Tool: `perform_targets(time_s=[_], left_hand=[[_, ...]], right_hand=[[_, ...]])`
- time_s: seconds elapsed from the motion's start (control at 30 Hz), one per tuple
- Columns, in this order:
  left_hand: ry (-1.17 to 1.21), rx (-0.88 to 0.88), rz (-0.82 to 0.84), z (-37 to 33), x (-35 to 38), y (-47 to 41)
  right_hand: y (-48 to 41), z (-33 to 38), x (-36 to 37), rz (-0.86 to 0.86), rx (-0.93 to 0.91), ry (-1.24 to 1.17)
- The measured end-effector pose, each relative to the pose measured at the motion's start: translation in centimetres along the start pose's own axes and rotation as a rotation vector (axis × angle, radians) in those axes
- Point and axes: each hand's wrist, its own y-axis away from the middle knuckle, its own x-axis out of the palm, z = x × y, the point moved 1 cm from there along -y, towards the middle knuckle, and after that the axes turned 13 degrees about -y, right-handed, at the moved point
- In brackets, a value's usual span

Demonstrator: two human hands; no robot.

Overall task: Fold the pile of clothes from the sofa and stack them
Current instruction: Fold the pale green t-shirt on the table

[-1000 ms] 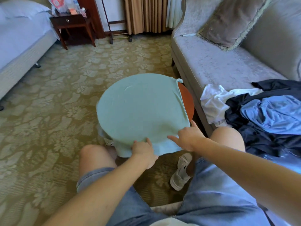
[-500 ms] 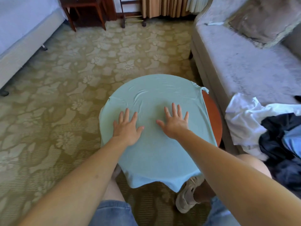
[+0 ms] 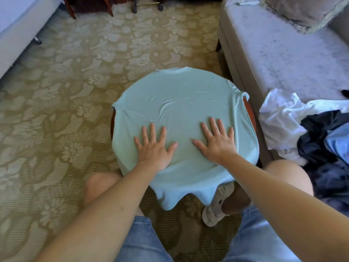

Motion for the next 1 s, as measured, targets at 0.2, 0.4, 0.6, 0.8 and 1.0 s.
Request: perform_targets(time_s=[0.2,0.4,0.6,0.8,1.0], left_hand=[[-0.028,0.054,-0.006,-2.5,0.2,5.4],[-0.026,0.045,-0.097,-1.4,-3.4,4.5],[0.037,-0.042,-0.075,3.1,-4.5,-1.5],[0.073,-0.118,-0.107,6.6,-3.3,-7.8],[0.373,-0.5,-0.198,11.8,-3.5,-11.6]], right_hand=[[6.3,-2.1,-0.6,0.023,0.02,0.001],[3.7,-0.9,-2.8,-0.096,0.097,-0.029],[-4.2,6.0,-2.6,0.011,-0.005,-0.059],[-10.5,8.1,-0.9,0.101,0.014,-0.062],[-12.9,5.1,-0.9,0.01,-0.072,-0.005]])
